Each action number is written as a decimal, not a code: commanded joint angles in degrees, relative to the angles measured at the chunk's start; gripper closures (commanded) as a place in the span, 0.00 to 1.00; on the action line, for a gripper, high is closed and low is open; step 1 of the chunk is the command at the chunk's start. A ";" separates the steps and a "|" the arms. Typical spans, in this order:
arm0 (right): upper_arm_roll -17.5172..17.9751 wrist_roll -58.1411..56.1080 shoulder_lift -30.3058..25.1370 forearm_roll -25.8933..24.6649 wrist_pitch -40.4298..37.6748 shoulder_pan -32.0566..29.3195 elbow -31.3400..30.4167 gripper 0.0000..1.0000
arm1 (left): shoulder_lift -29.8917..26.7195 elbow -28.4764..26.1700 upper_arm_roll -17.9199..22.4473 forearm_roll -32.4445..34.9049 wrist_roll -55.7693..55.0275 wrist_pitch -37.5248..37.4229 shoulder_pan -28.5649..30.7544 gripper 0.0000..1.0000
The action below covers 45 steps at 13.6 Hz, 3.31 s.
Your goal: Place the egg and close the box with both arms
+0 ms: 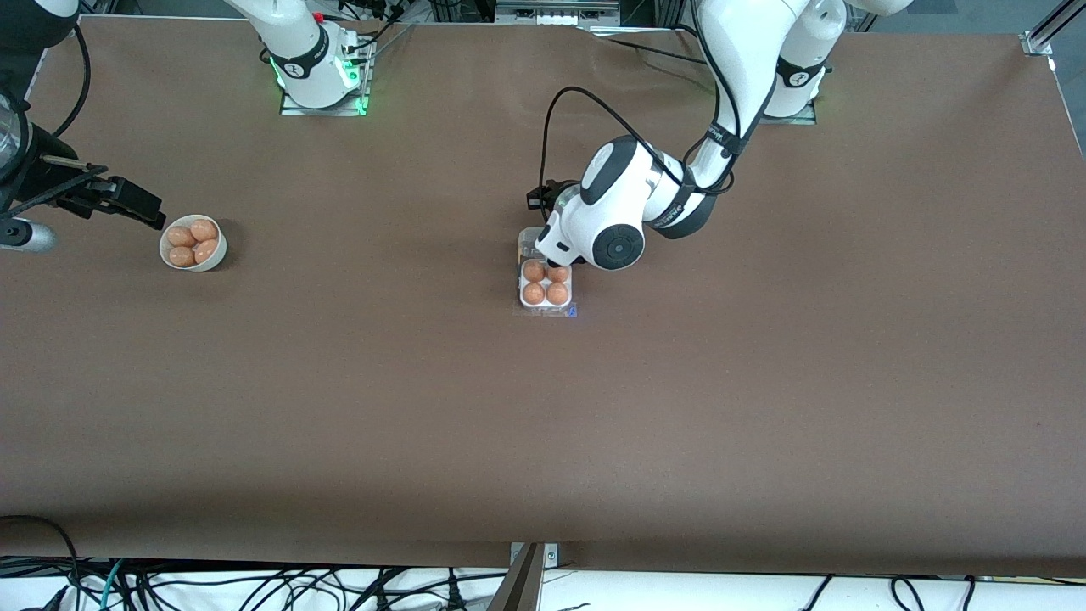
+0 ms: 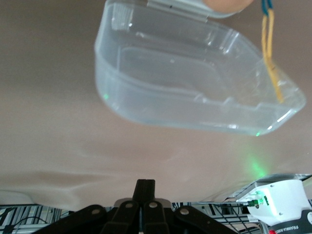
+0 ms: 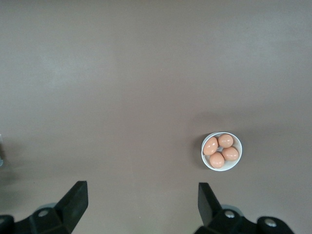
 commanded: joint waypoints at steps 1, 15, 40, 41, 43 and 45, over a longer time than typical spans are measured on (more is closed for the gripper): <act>0.21 -0.86 -0.43 0.78 -0.12 -0.30 -0.09 0.00 | 1.71 2.67 1.00 -0.04 -1.28 0.22 -1.19 1.00; 0.21 -0.86 -0.43 0.78 -0.12 -0.30 -0.09 0.00 | 2.41 5.13 1.52 5.58 -4.71 6.71 -2.07 1.00; 0.21 -0.86 -0.43 0.78 -0.21 -0.30 -0.09 0.00 | -0.40 18.83 6.18 26.30 -1.55 -3.72 7.76 0.00; 0.21 -0.86 -0.43 0.78 -0.21 -0.30 -0.09 0.00 | -1.79 19.72 6.36 28.76 -1.55 -4.61 8.73 0.00; 0.21 -0.86 -0.43 0.78 -0.21 -0.30 -0.09 0.00 | -4.00 20.77 6.62 32.98 -1.37 -4.79 12.24 0.00; 0.21 -0.86 -0.43 0.78 -0.21 -0.30 -0.09 0.00 | -6.11 22.18 6.54 34.06 -0.85 -4.88 16.36 0.00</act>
